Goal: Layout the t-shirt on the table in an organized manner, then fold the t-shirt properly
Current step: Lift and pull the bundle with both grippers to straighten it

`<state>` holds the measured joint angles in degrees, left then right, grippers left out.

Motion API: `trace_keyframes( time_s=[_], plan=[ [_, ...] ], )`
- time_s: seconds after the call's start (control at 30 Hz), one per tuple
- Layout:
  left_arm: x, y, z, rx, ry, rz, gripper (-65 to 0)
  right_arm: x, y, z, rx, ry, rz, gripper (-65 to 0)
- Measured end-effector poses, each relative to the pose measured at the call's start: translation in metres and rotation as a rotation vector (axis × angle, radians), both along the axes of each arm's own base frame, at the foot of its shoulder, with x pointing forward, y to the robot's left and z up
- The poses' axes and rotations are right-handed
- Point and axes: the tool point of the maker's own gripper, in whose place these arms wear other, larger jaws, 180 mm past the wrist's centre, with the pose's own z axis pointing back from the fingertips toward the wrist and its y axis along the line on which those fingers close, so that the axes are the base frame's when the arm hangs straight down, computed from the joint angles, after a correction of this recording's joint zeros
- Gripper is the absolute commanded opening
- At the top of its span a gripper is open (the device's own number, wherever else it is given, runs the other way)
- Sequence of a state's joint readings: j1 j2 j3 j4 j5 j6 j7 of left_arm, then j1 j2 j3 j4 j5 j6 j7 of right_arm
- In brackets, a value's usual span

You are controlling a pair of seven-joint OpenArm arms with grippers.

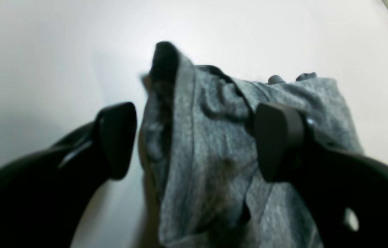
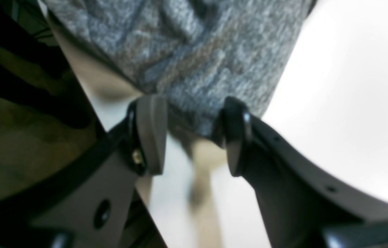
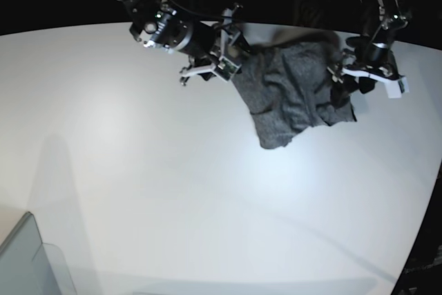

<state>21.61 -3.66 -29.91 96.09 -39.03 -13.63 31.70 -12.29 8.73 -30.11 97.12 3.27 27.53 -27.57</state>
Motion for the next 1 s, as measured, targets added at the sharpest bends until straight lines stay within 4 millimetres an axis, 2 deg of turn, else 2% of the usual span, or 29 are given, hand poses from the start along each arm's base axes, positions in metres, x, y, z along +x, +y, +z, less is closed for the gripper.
trace_keyframes(
  time_s=[0.17,0.33,0.53,0.6,0.73,0.8,0.87,1.0],
  plan=[
    [-0.015,-0.003,-0.030,-0.102,0.057,0.040,-13.0,0.000,0.000,0.000,0.000,0.001,0.000,-37.6],
    [0.003,-0.010,-0.038,-0.143,0.024,0.046,-13.0,-0.002,0.000,-0.001,-0.002,0.004,0.002,-37.6],
    [0.006,-0.042,-0.041,-0.170,0.022,-0.040,-14.0,-0.004,-0.001,-0.002,-0.003,0.008,0.002,-37.6],
    [0.007,-0.047,-0.042,-0.179,0.024,-0.053,-21.2,-0.003,-0.001,-0.002,-0.002,0.007,0.001,-37.6],
    [0.008,-0.050,-0.052,-0.201,0.049,-0.053,-47.5,-0.003,-0.011,-0.004,-0.026,-0.002,0.011,-37.6],
    [0.017,-0.051,-0.058,-0.219,0.057,-0.053,-56.6,-0.002,-0.018,-0.007,-0.048,-0.001,0.008,-37.6],
    [0.026,-0.055,-0.061,-0.214,0.065,-0.084,-61.0,0.005,-0.024,-0.005,-0.042,-0.007,-0.024,-37.3],
    [0.046,-0.071,-0.060,-0.175,0.068,-0.214,-65.0,0.025,-0.064,-0.001,-0.069,-0.034,-0.147,-37.3]
  ],
)
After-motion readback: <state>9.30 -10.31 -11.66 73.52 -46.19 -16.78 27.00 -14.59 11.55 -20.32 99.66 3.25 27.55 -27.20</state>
